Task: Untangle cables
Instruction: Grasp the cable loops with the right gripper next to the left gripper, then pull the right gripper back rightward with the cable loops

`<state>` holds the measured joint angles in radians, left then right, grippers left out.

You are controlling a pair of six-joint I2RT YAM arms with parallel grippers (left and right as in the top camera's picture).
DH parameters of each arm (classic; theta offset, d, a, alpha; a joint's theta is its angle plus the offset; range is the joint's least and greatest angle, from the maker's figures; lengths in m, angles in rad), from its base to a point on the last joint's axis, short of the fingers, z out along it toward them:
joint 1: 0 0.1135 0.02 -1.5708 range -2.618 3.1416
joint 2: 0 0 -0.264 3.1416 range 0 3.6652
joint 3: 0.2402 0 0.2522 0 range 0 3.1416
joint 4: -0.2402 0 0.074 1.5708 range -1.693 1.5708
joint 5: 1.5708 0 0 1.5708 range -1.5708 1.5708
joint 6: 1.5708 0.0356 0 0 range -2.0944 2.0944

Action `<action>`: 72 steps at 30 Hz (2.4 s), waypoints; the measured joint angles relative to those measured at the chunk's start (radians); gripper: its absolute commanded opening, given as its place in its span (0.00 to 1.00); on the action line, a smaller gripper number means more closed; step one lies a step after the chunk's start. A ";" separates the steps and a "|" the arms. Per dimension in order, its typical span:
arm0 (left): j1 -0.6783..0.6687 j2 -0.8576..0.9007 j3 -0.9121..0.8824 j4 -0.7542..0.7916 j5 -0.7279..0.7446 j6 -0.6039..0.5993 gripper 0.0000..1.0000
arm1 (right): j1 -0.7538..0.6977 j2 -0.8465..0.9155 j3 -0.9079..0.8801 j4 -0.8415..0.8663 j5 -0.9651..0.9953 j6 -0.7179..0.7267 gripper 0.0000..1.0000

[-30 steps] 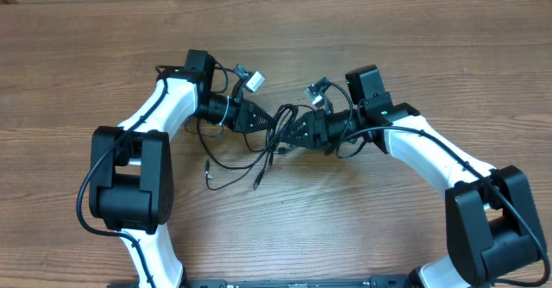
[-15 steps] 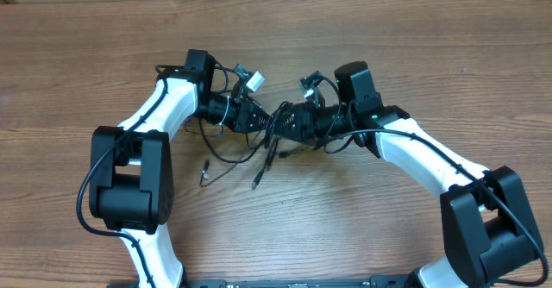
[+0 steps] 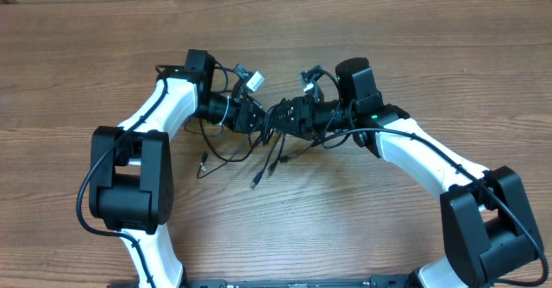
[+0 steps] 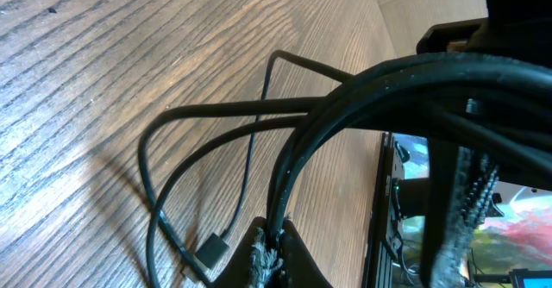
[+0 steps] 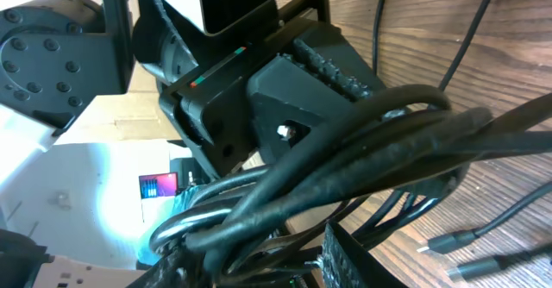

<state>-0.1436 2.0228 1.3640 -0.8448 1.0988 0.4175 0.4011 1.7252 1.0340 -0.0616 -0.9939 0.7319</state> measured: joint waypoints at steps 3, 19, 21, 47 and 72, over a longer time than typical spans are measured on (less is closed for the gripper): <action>0.000 0.000 0.000 0.000 0.000 0.000 0.05 | 0.000 0.000 0.000 0.005 -0.005 0.014 0.38; 0.000 0.000 0.000 0.001 -0.009 0.000 0.04 | 0.000 0.000 0.000 -0.027 0.064 0.044 0.38; 0.000 0.000 0.000 0.001 -0.009 0.000 0.04 | 0.005 0.000 0.000 -0.023 0.079 0.051 0.38; 0.000 0.000 0.000 0.004 -0.016 0.000 0.04 | 0.066 0.000 0.000 0.047 0.288 0.170 0.23; -0.001 0.006 0.000 0.046 -0.136 -0.104 0.04 | 0.068 0.000 0.003 -0.308 0.461 0.098 0.04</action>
<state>-0.1448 2.0285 1.3640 -0.7986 0.9630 0.3138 0.4690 1.7248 1.0370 -0.3698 -0.5327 0.8303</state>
